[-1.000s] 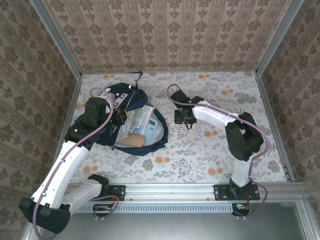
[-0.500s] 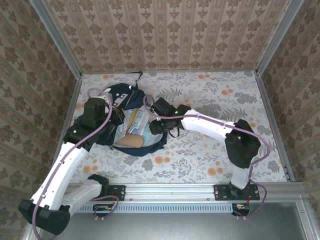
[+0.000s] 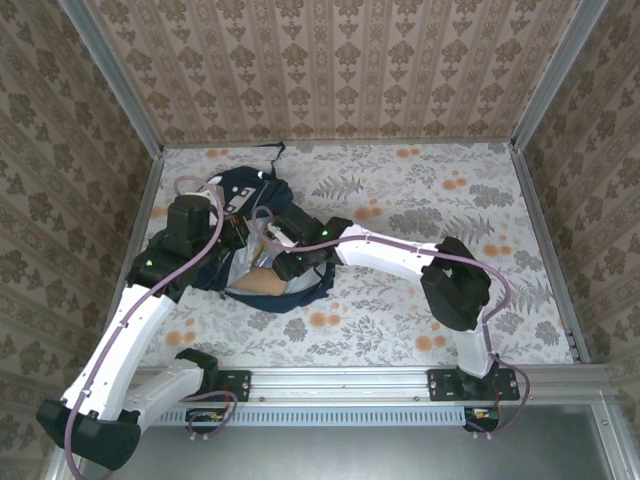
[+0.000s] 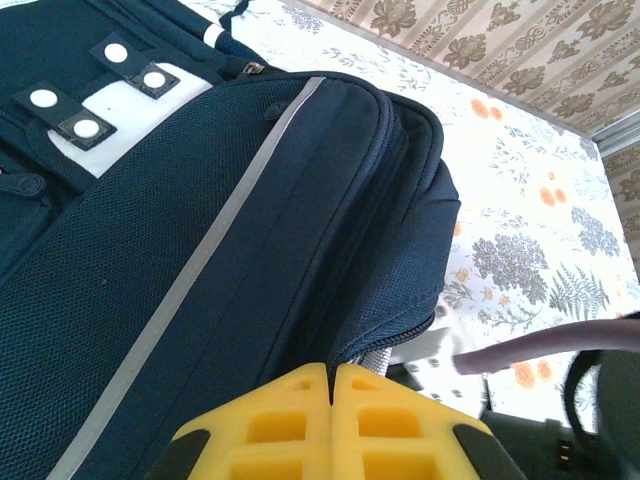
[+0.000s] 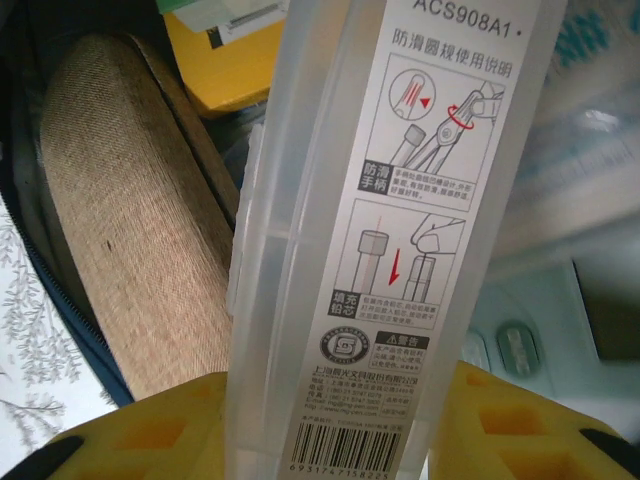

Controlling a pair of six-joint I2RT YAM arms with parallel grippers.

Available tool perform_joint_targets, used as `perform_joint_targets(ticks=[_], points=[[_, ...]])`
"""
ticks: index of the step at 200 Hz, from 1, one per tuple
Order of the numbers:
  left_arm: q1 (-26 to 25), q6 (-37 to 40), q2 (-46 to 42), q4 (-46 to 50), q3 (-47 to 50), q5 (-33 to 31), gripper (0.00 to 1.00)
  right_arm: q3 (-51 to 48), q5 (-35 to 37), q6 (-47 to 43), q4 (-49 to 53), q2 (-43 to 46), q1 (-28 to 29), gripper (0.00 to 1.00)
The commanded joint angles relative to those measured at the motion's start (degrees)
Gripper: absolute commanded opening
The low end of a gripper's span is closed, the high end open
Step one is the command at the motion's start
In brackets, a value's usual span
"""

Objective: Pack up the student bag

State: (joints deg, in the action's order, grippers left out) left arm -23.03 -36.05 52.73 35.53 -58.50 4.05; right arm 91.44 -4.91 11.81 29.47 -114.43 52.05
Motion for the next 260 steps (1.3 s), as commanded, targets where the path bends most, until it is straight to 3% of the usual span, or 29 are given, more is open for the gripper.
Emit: perform_joint_targets(ticks=[1, 18, 33, 59, 86, 133, 186, 227, 249, 260], points=[[1.0, -1.0, -1.7, -1.3, -2.9, -1.4, 0.00, 4.0, 2.6, -8.3, 0.8, -3.0, 0.1, 0.43], [1.0, -1.1, -1.7, -1.2, -2.8, -1.4, 0.00, 7.2, 4.7, -10.8, 1.0, -5.2, 0.2, 0.50], [1.0, -1.1, -1.5, -1.3, -2.7, -1.2, 0.00, 9.0, 6.0, -11.1, 2.4, -5.7, 0.3, 0.63], [1.0, -0.9, -1.5, -1.2, -2.7, -1.3, 0.00, 5.4, 8.1, -8.1, 1.6, -2.8, -0.2, 0.74], [1.0, -0.9, -1.4, -1.4, -2.2, -1.6, 0.00, -3.9, 8.3, -2.6, -3.5, 3.7, -1.3, 0.72], [1.1, -1.2, -0.6, -2.9, -1.2, -0.8, 0.00, -20.4, 5.2, 10.4, -10.5, 14.7, -6.8, 0.59], [1.1, -1.1, -0.1, -2.9, -1.3, -0.3, 0.00, -17.0, 3.2, 13.1, -6.8, 7.6, -10.2, 0.51], [1.1, -1.1, -0.9, -2.2, -0.8, -0.2, 0.00, -12.1, 4.6, 14.0, -4.0, 3.3, -10.7, 0.33], [1.1, -1.1, -1.4, -2.2, -0.5, -0.4, 0.00, -11.2, 6.9, 14.7, -2.0, 4.3, -10.7, 0.05], [1.1, -0.9, -1.5, -2.2, -0.5, -0.6, 0.00, -11.4, 9.1, 15.5, -1.2, 6.4, -10.8, 0.00]])
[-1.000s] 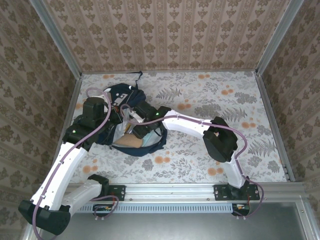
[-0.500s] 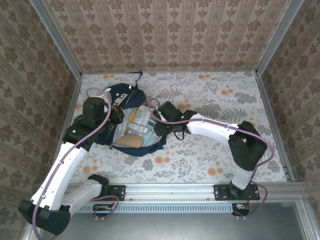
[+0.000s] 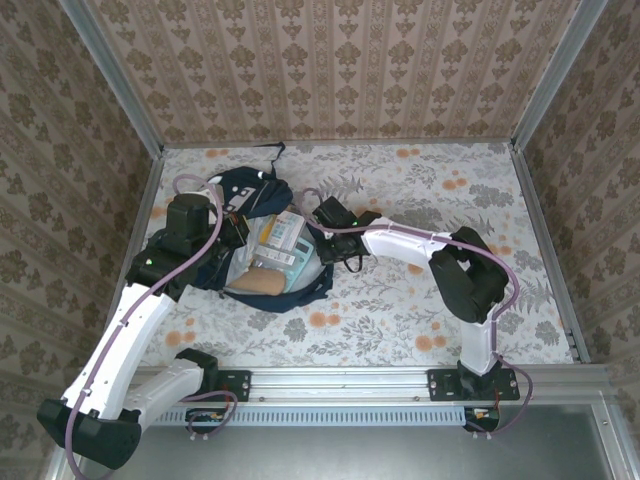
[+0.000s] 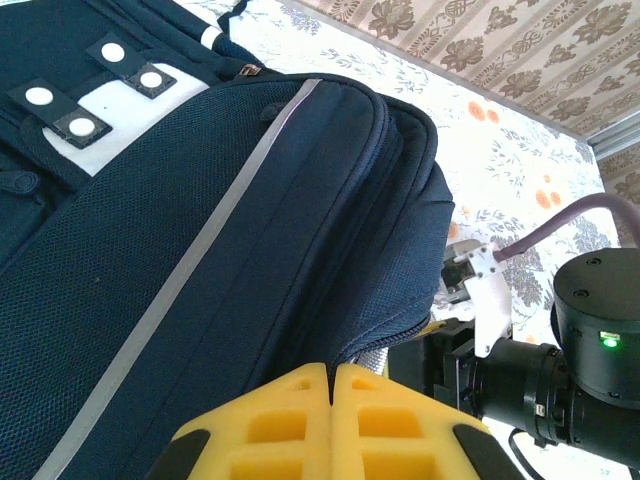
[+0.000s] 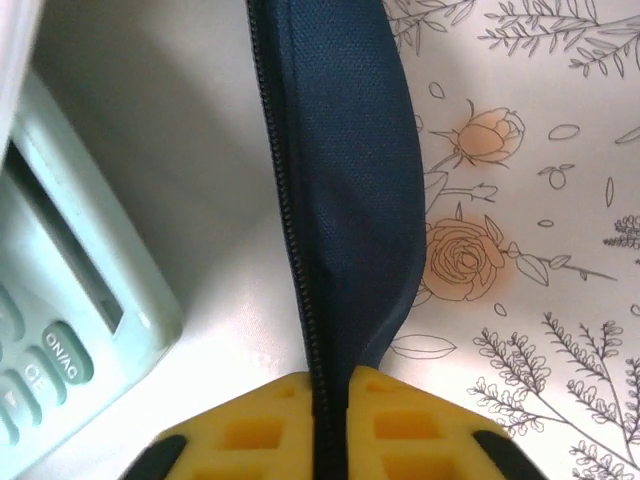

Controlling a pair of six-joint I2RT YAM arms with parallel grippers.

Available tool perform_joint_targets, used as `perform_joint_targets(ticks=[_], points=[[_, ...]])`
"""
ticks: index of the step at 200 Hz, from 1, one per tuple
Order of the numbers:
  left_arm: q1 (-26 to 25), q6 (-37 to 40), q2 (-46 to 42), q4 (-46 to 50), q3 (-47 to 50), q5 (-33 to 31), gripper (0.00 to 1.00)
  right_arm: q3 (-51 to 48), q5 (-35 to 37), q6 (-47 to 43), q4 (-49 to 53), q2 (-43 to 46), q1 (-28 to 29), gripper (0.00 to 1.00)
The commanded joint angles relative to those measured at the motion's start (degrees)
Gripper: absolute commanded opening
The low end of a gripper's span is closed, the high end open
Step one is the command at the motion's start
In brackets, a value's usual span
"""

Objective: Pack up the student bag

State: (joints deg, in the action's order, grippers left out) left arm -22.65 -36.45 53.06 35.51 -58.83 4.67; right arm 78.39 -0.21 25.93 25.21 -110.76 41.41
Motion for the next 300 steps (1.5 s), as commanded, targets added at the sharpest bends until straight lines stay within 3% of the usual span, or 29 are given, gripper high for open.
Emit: perform_joint_targets(ticks=[1, 80, 145, 161, 172, 182, 227, 275, 291, 300], points=[[0.7, -0.6, -1.9, -2.2, -0.1, -1.2, 0.00, 1.6, 4.6, 1.4, 3.1, 2.9, -0.2, 0.00], [2.5, 1.6, 0.0, -3.3, -1.3, -0.1, 0.00, -1.9, 16.3, 10.0, 10.2, 19.0, -4.1, 0.00], [0.5, 0.7, 6.9, -7.4, -2.7, 11.4, 0.00, -3.7, 15.1, 11.4, 9.1, 16.0, -5.6, 0.00], [-2.1, 1.4, 8.2, -6.2, -3.1, 11.7, 0.15, -4.2, 13.7, 12.2, 8.3, 14.8, -6.9, 0.01], [-3.0, 1.3, 8.2, -5.5, -3.0, 11.6, 0.34, -4.6, 12.7, 12.8, 7.9, 14.4, -7.8, 0.11], [-3.1, 1.2, 7.3, -4.6, -2.8, 11.1, 0.42, -5.0, 12.1, 13.2, 7.7, 14.4, -8.5, 0.14], [0.2, -0.9, -0.5, -0.1, 1.9, 5.6, 0.51, -8.7, 12.8, 12.7, 5.9, 18.7, -8.8, 0.44], [5.0, -7.5, -6.5, 0.9, 11.2, 4.8, 0.51, -13.9, 11.3, 7.9, 1.7, 27.8, -7.1, 0.46], [5.1, -10.1, -8.1, 0.3, 14.3, 3.7, 0.51, -15.7, 9.5, 6.7, 1.1, 30.7, -6.1, 0.42], [5.2, -11.6, -8.9, 0.4, 16.0, 2.9, 0.51, -16.8, 7.4, 6.8, 0.9, 33.3, -5.9, 0.35]])
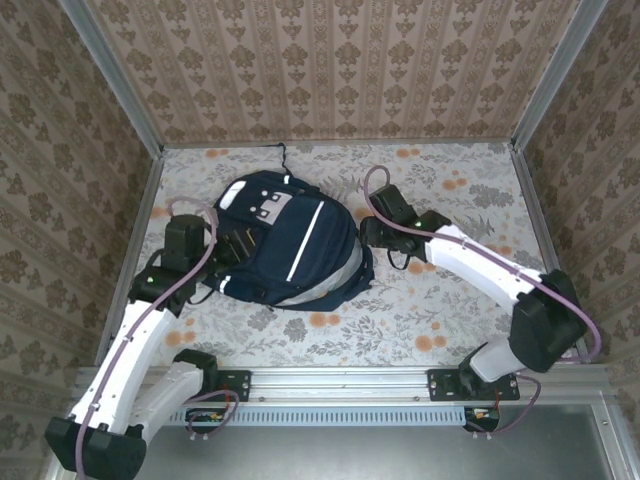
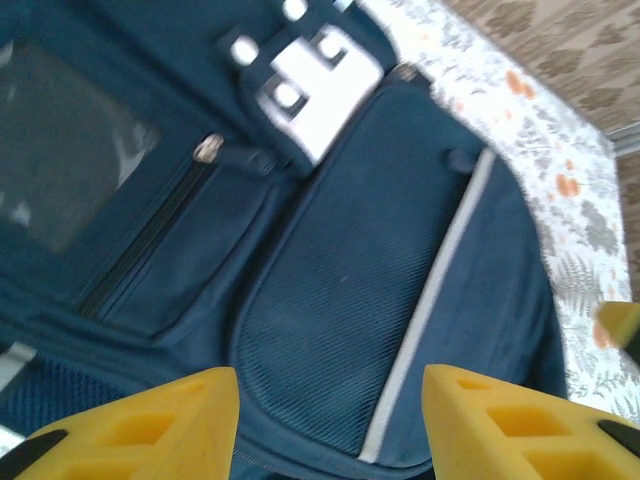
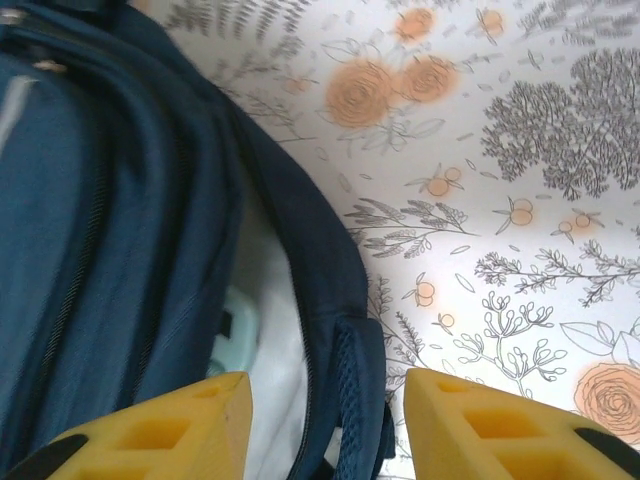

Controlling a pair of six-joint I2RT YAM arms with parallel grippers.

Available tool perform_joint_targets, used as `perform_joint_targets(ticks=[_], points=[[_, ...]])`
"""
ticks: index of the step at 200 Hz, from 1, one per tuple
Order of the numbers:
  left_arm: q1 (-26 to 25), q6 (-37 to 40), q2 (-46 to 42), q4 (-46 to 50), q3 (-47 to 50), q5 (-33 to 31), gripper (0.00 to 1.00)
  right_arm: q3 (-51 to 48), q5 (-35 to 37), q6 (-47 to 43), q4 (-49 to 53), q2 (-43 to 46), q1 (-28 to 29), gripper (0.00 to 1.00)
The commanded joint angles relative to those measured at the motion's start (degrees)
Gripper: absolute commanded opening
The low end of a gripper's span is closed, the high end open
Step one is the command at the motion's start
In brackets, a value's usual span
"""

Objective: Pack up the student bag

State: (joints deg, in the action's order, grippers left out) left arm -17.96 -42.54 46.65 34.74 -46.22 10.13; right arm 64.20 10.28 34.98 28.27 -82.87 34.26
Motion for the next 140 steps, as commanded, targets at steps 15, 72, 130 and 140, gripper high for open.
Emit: perform_joint_targets(ticks=[15, 72, 130, 140], points=[[0.6, -7.3, -3.9, 1.6, 6.1, -3.2, 0.51, -4.8, -5.3, -2.4, -3.3, 8.3, 2.5, 0.28], [2.3, -10.9, -6.0, 2.5, 13.5, -1.9, 0.48, -9.4, -3.3, -1.8, -4.6, 14.3, 14.5, 0.28], [10.5, -6.2, -7.3, 3.9, 18.0, 3.3, 0.46, -4.8, 17.6, 6.5, -7.2, 6.2, 34.2, 0.26], [9.1, -7.3, -6.9, 3.9, 18.0, 1.9, 0.45, -2.2, 19.1, 7.5, -6.9, 2.8, 36.4, 0.27]])
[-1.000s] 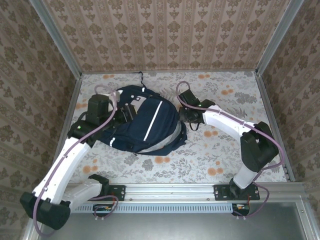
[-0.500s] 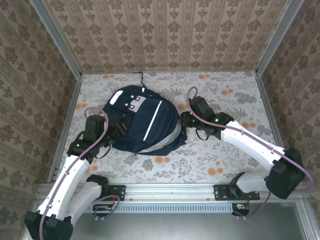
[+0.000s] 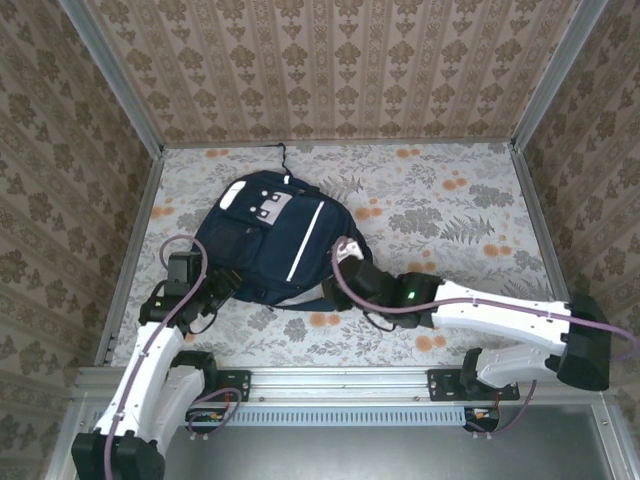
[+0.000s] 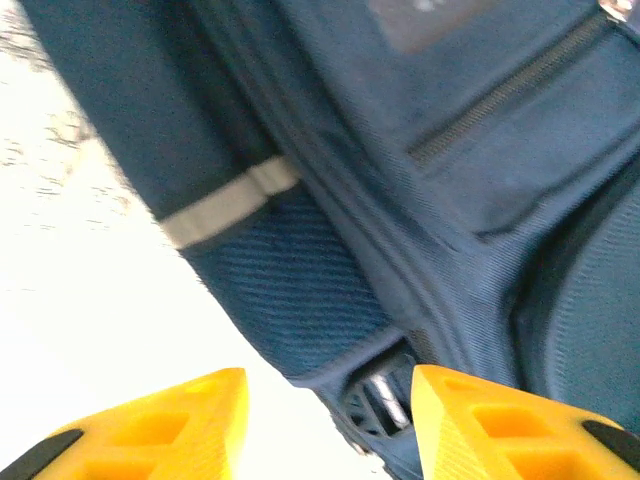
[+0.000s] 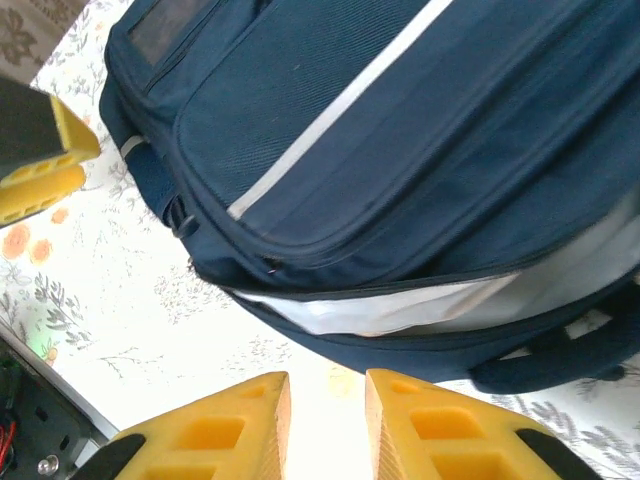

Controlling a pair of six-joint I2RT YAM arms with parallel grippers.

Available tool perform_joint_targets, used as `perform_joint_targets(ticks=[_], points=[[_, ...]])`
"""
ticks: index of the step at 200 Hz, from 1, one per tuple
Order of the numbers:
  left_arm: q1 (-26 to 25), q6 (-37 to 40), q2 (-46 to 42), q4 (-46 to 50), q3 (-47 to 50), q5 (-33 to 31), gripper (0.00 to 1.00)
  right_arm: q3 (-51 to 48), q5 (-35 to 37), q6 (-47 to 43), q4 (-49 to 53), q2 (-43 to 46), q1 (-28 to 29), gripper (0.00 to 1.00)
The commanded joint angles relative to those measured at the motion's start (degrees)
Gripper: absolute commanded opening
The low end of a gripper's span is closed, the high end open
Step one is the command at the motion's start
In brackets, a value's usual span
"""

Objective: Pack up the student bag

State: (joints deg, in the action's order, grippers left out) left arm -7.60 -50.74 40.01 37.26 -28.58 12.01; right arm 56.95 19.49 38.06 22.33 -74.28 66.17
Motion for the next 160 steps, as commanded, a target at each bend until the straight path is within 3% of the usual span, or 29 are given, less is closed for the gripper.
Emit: perform_joint_targets(ticks=[1, 45, 75, 160], points=[[-1.4, 0.8, -0.2, 1.4, 0.5, 0.0, 0.45, 5.3, 10.0, 4.5, -0.9, -6.4, 4.7, 0.27], [-4.1, -2.1, 0.0, 3.5, 0.6, -3.6, 0.45, 15.5, 9.3, 6.0, 1.1, -21.9, 10.8, 0.29], [-5.1, -3.4, 0.2, 5.3, 0.5, -4.6, 0.46, 17.2, 7.7, 6.4, -1.7, -28.3, 12.6, 0.32], [-6.0, -3.9, 0.3, 6.0, 1.7, -3.9, 0.46, 22.2, 9.0, 8.8, -4.5, -42.7, 13.0, 0.31]])
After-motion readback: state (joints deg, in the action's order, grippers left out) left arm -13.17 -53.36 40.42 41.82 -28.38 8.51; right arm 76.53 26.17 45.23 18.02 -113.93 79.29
